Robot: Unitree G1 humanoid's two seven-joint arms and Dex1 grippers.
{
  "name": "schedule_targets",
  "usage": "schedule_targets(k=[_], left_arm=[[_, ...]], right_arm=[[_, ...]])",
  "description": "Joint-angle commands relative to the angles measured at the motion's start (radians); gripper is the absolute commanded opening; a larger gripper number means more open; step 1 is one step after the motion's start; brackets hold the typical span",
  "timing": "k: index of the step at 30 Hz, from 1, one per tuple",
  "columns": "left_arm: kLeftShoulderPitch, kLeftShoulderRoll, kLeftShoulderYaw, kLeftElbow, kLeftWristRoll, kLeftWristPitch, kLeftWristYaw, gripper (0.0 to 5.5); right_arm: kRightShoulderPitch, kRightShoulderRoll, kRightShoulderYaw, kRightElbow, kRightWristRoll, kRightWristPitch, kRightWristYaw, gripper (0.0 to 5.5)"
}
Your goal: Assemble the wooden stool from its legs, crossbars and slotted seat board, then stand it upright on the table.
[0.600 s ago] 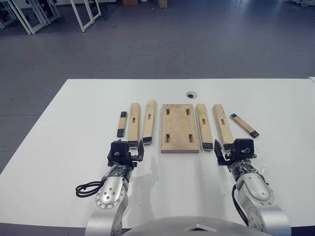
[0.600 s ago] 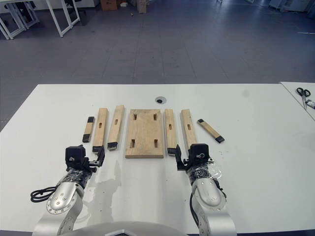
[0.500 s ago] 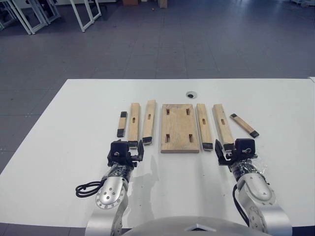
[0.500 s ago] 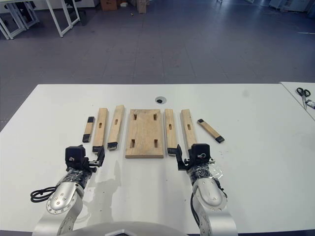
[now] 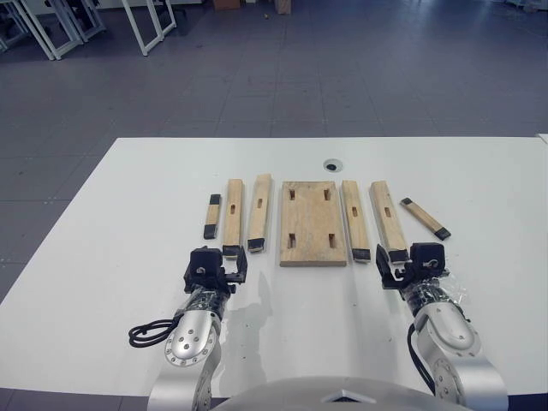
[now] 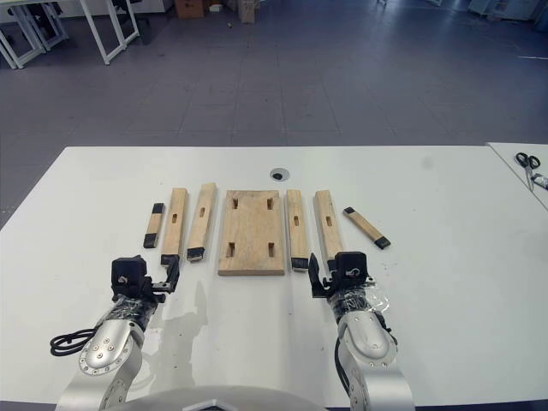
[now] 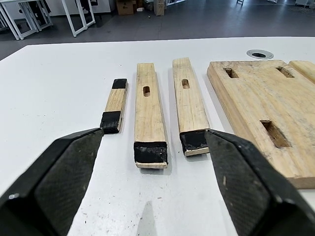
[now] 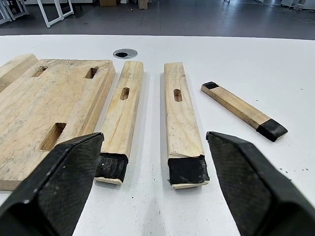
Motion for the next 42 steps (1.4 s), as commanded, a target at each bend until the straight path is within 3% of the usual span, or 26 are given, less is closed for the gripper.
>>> schedule_targets(k=[1,28,33,35,42], left_arm=[[-0.006,-0.005,-0.007,0.012,0.011,-0.001,0.011,3.86],[0.001,-0.018,-0.019,0.037,0.013,-0.030,0.013,3.86],[0.009,-0.030,-0.011,0.033,0.015,-0.028,0.024,3.86],[0.006,-0.031,-0.011,0.034,0.016,-0.027,0.023,3.86],[-0.017,-0.033,-0.001,0.046,0.013,-0.025,0.020,3.86]], right_arm=[[0.001,-0.007,-0.001,0.016,0.010,-0.014,0.008,3.84],[-0.029,-0.008,-0.016,0.009,0.040,0.008,0.030,3.84],[-0.423,-0.217,-0.305,0.372,0.212,-0.055,0.223,3.84],[-0.548,-0.344,-0.354,0.581,0.246,-0.084,0.336,3.84],[-0.702,-0.566,-0.267,1.135,0.198,-0.298,0.663,3.84]])
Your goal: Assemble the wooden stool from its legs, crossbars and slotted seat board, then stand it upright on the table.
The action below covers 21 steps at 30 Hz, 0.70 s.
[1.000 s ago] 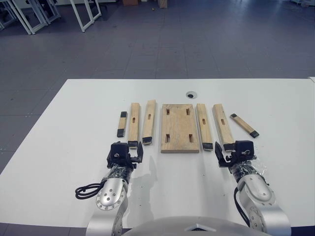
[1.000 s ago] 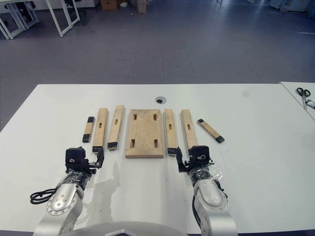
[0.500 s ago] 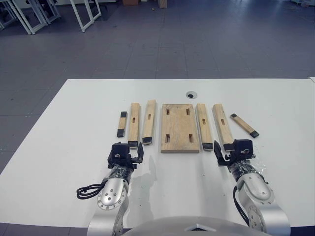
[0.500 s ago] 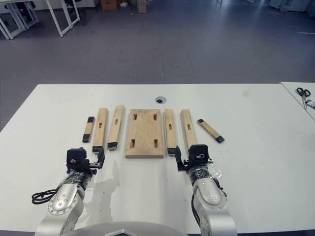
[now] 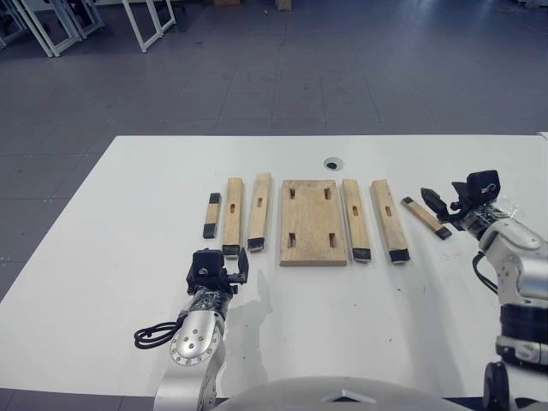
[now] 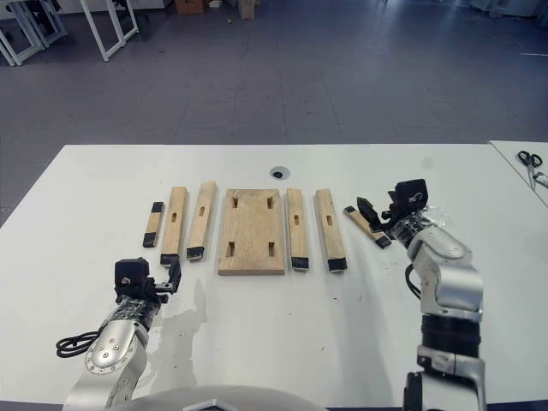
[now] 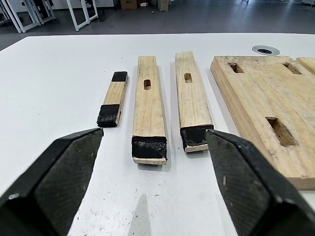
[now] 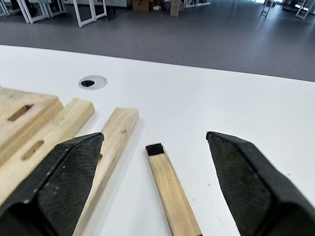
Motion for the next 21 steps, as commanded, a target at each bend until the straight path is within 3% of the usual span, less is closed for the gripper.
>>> schedule_targets(k=[1,10,14,21], left_arm=[[-0.018,-0.001,0.006,0.011,0.007,0.000,0.007,3.86],[-0.047,0.001,0.017,0.044,0.011,-0.007,0.006,3.86],[-0.061,0.007,0.022,0.055,0.007,-0.006,-0.002,3.86],[-0.052,-0.003,0.023,0.050,0.002,-0.010,0.003,3.86]], right_arm=[[-0.061,-0.077,0.067,0.216,-0.045,-0.112,0.131,3.84],[-0.148,-0.101,0.187,0.594,-0.159,-0.309,0.258,3.84],[-0.169,-0.091,0.220,0.753,-0.211,-0.401,0.226,3.19],[-0.159,-0.085,0.232,0.827,-0.207,-0.467,0.221,1.96]])
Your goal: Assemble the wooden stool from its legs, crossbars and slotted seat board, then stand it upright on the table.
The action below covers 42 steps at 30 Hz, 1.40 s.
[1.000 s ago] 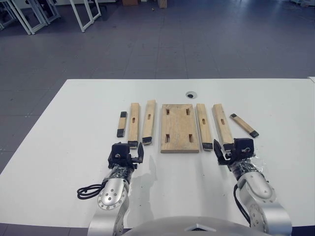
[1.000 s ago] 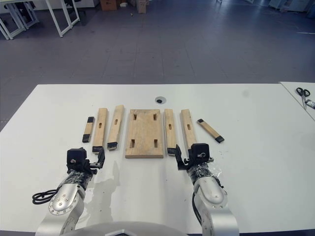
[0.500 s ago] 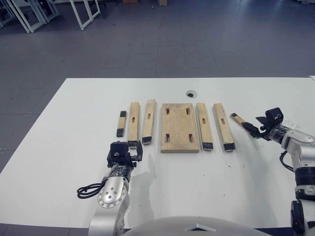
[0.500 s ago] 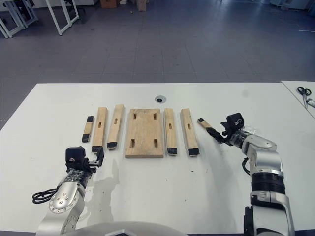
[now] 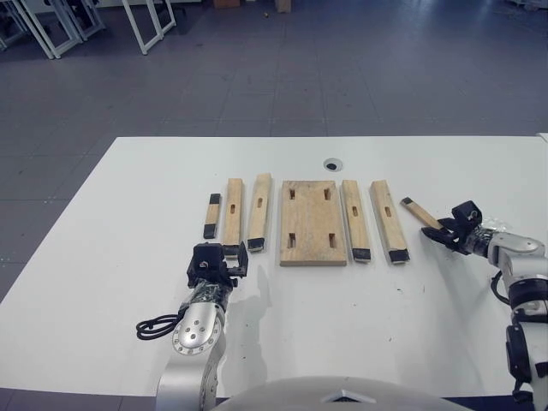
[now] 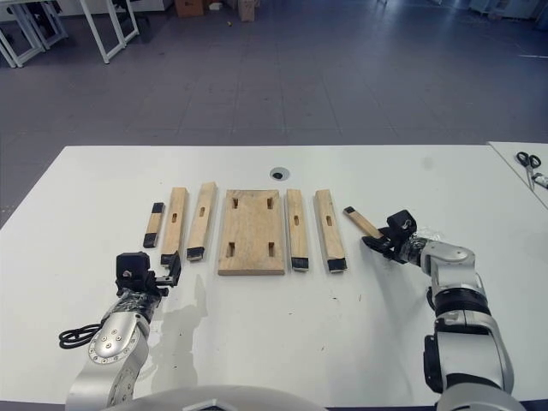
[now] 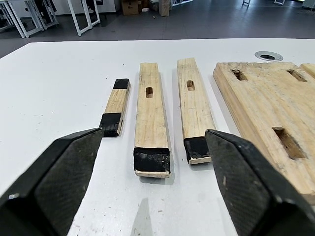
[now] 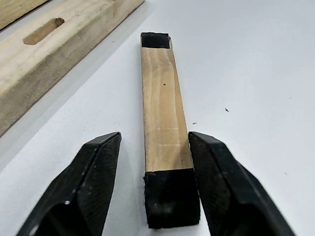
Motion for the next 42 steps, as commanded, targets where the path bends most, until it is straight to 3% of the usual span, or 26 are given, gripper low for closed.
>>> schedule_targets(k=[1,4,7,10,13,15,21,29,36,42], left_arm=[[0.002,-0.004,0.005,0.010,-0.003,-0.009,0.002,3.86],[-0.005,-0.014,0.030,0.025,-0.039,-0.006,-0.014,3.86],[-0.127,0.026,0.100,0.120,-0.148,0.034,-0.116,3.86],[-0.438,0.051,0.230,0.150,-0.439,0.251,-0.253,3.86],[-0.689,0.006,0.464,0.264,-0.903,0.453,-0.239,3.86],[-0.769,0.020,0.543,0.380,-1.075,0.508,-0.224,3.86],[-0.799,0.040,0.553,0.545,-1.215,0.603,-0.160,3.86],[-0.824,0.058,0.542,0.625,-1.265,0.583,-0.117,3.86],[-0.844,0.080,0.543,0.666,-1.361,0.598,-0.059,2.69],[-0.832,0.126,0.459,0.670,-1.357,0.642,-0.072,1.82]], right_arm=[[0.056,0.010,0.031,0.059,-0.051,-0.015,-0.025,1.79],[0.070,0.010,0.035,0.065,-0.056,-0.034,-0.052,1.33],[0.045,-0.012,-0.020,0.023,-0.050,-0.098,-0.231,1.33],[0.046,0.041,-0.100,-0.371,-0.005,-0.077,-0.407,1.31],[0.157,0.207,0.007,-0.830,0.055,0.060,-0.440,1.31],[0.229,0.304,0.121,-1.019,0.075,0.122,-0.453,1.31],[0.299,0.453,0.285,-1.235,0.047,0.274,-0.490,1.31],[0.356,0.499,0.389,-1.331,0.026,0.350,-0.495,1.31],[0.385,0.495,0.408,-1.351,0.024,0.364,-0.493,1.31],[0.391,0.491,0.404,-1.355,0.023,0.369,-0.492,1.31]])
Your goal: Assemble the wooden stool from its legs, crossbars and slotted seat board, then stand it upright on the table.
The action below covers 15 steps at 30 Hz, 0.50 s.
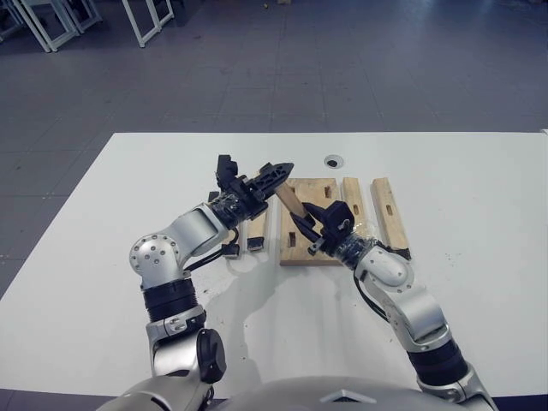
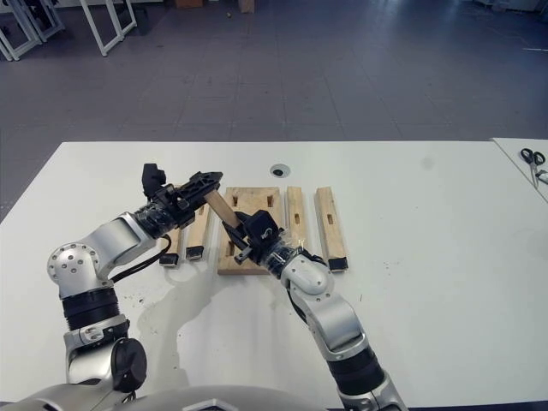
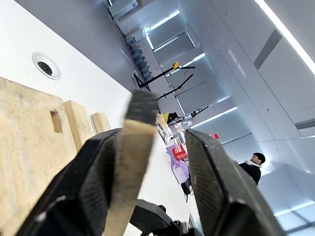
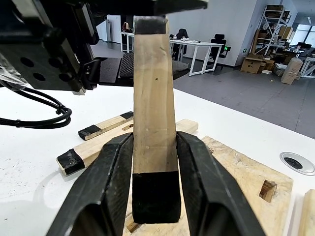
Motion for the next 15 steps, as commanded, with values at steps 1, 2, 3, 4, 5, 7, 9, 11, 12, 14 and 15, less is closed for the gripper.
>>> schedule_targets(k=[1,2,3,4,5,7,9,11,12,14,15], left_arm=[[0.002,0.035,-0.064,0.001,0.027,0.019,-0.001,1.63],[0.006,0.037,-0.069,0.000,0.028,0.014,0.000,1.49],[0.009,0.046,-0.080,0.000,0.041,0.009,-0.006,1.33],[0.010,0.058,-0.089,0.006,0.064,-0.001,-0.009,1.21],[0.011,0.071,-0.099,0.009,0.087,-0.011,-0.016,1.12],[0.010,0.091,-0.108,0.019,0.124,-0.032,-0.026,0.81],[0.005,0.102,-0.109,0.029,0.153,-0.054,-0.038,0.55],[0.004,0.102,-0.106,0.035,0.168,-0.064,-0.047,0.46],[0.004,0.097,-0.103,0.037,0.175,-0.071,-0.046,0.46],[0.010,0.082,-0.095,0.033,0.187,-0.091,-0.038,0.41],[0.013,0.077,-0.094,0.027,0.199,-0.106,-0.034,0.41]], right_arm=[[0.004,-0.002,-0.004,-0.019,-0.009,0.014,-0.001,1.31],[0.005,-0.001,-0.002,-0.020,-0.008,0.015,-0.001,1.31],[0.006,-0.001,-0.003,-0.022,-0.007,0.017,0.000,1.31],[0.008,-0.001,-0.003,-0.025,-0.006,0.019,0.002,1.31],[0.010,-0.001,-0.003,-0.030,-0.005,0.021,0.003,1.31],[0.016,-0.003,-0.001,-0.040,-0.004,0.026,0.005,1.31],[0.020,-0.004,0.001,-0.047,-0.004,0.030,0.008,1.31],[0.023,-0.007,0.002,-0.056,-0.004,0.038,0.009,1.31],[0.025,-0.007,-0.002,-0.068,0.021,0.045,0.027,1.69],[0.023,-0.008,-0.010,-0.086,0.050,0.053,0.045,2.09],[0.021,-0.007,-0.017,-0.091,0.056,0.059,0.046,2.24]])
